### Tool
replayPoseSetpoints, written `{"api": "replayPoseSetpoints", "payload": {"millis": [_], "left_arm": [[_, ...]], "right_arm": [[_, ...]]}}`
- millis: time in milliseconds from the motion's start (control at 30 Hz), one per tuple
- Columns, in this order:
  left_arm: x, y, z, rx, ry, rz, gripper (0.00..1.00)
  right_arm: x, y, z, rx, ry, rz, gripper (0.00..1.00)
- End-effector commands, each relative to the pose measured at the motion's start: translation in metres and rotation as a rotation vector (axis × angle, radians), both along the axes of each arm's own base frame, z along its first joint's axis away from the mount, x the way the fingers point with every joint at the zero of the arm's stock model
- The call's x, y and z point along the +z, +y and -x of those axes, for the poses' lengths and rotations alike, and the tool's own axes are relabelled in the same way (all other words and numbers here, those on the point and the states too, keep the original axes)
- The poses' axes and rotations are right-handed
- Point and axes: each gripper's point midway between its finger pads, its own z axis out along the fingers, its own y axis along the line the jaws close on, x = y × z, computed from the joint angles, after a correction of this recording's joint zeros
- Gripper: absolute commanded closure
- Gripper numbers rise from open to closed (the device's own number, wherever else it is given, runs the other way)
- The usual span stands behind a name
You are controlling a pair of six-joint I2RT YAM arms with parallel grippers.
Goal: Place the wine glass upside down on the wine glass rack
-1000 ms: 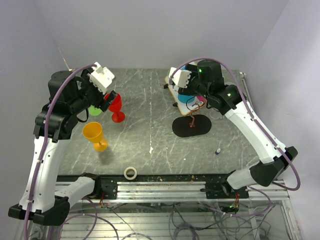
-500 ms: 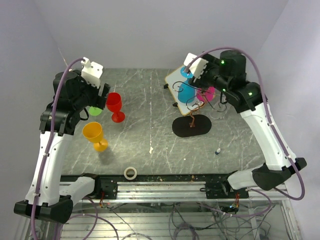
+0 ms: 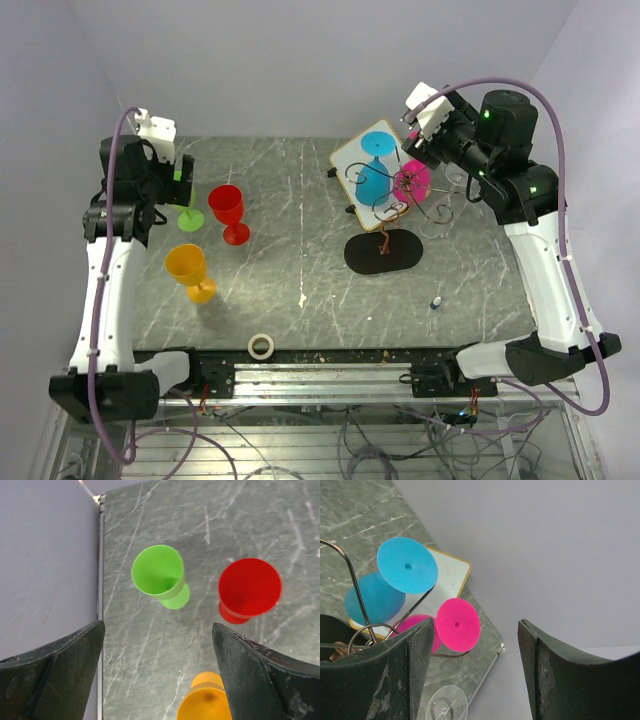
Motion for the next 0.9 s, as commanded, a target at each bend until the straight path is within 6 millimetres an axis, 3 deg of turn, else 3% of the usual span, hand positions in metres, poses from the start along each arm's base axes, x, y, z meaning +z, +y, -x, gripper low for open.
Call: {"api": "replayPoseSetpoints", "payload": {"millis": [0,200,333,633,867], "left_arm": [[-0.007,0.025,-0.024,0.054,-0.003,0.029,0.01],[-0.047,0.058,-0.051,0.096,0.113,0.087,0.03],[-0.068,0.068,-0.066,0.087,0.178,0.120,0.06],[-0.096,0.072,-0.096,0.059,0.258,0.157,0.15],[-0.117,0.073,-0.112,0.049,0.309,0.186,0.35]], "right_arm": [[-0.001,-0.003,0.002,-0.011,0.007,-0.007,0.33],[-0.007,-0.004,0.004,-0.008,0.020,0.005,0.33],[-0.011,-0.004,0.004,-0.006,0.028,0.008,0.33],[-0.018,0.000,0.001,0.005,0.048,0.004,0.33],[-0.024,-0.002,0.000,-0.002,0.057,0.016,0.33]]}}
